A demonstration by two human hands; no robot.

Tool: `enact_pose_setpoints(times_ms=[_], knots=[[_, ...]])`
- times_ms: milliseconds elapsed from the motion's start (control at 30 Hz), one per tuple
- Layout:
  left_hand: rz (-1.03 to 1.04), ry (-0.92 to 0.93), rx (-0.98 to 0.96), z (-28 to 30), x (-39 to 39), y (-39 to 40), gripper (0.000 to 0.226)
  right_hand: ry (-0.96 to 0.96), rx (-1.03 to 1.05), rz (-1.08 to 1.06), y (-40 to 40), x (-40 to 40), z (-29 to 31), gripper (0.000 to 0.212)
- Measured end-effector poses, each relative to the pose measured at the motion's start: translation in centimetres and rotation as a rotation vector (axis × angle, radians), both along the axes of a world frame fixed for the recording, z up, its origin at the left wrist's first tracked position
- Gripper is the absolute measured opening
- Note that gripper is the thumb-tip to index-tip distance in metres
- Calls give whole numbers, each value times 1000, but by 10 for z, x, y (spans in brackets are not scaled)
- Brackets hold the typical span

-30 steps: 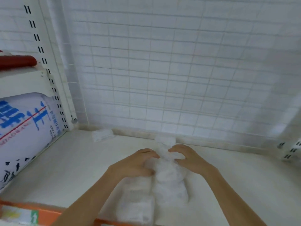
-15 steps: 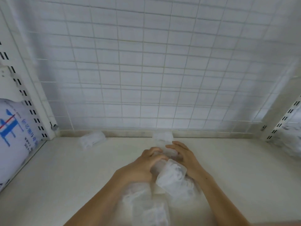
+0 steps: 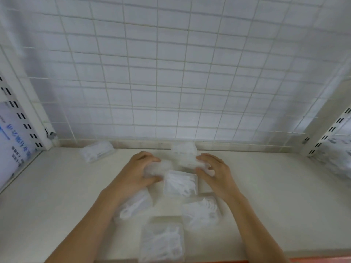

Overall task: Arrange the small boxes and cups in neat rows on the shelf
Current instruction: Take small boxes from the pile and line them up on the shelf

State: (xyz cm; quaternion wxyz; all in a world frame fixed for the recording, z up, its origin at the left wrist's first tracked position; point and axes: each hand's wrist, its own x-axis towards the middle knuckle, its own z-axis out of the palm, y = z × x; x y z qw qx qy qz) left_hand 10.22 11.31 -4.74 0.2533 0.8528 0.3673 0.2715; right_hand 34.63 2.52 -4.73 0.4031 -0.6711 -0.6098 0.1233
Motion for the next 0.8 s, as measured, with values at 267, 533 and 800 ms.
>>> enact_pose_setpoints(times_ms=[267, 533, 800], knots=[[167, -160, -185, 13, 4, -9, 35, 281, -55, -120, -5, -2, 8, 24], [219, -128, -317, 11, 6, -7, 35, 391, -135, -98, -4, -6, 8, 20], [142, -185, -409, 10, 5, -4, 21, 505, -124, -123, 1, -5, 4, 33]])
